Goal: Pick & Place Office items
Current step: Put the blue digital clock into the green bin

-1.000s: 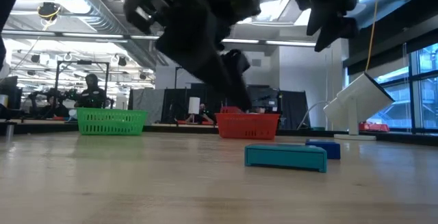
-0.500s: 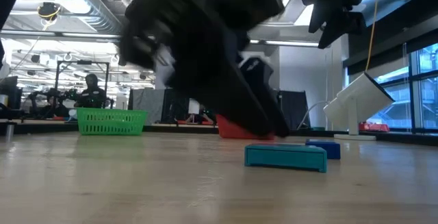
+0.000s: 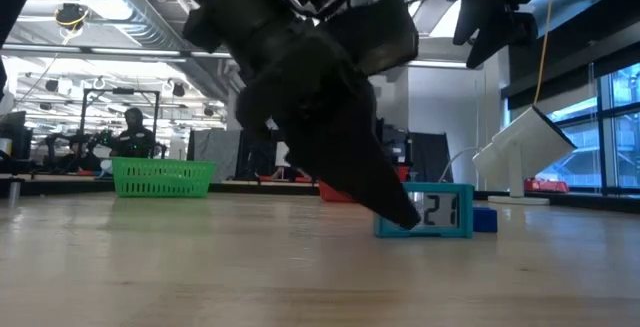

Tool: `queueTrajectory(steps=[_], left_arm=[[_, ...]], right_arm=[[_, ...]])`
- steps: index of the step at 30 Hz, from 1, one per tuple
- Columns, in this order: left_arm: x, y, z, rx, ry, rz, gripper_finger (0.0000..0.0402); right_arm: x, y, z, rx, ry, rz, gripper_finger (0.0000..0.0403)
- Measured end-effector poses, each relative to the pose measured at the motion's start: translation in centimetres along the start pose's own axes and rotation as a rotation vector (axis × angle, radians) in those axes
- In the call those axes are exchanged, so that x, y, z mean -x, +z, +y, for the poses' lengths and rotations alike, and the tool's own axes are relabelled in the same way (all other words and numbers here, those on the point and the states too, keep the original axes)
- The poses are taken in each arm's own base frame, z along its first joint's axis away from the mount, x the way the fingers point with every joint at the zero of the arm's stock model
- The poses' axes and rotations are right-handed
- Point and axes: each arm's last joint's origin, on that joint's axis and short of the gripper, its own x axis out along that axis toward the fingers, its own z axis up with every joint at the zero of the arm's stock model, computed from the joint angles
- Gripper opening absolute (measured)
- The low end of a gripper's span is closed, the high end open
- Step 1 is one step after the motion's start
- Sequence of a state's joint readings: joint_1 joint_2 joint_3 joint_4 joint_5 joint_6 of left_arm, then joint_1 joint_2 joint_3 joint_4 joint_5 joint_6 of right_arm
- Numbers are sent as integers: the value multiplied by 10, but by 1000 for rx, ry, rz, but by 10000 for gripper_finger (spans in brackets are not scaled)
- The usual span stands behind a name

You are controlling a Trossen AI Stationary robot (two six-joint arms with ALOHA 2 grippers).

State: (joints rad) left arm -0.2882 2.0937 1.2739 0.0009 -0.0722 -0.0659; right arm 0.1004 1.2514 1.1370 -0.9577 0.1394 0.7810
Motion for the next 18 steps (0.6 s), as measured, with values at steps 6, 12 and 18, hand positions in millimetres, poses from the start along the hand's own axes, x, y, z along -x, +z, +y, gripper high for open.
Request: queueTrajectory(steps=[6,12,18], left_arm=[[0,0,2,70,66,-8,204],[0,1,1,99,34,-9,111],[4,9,2,191,-77,-59,52]], right_arm=[[0,-2,2,13,-1,-5,246],[0,-2,2,14,-10,-13,246],[1,-1,2,17,-32,-35,246]])
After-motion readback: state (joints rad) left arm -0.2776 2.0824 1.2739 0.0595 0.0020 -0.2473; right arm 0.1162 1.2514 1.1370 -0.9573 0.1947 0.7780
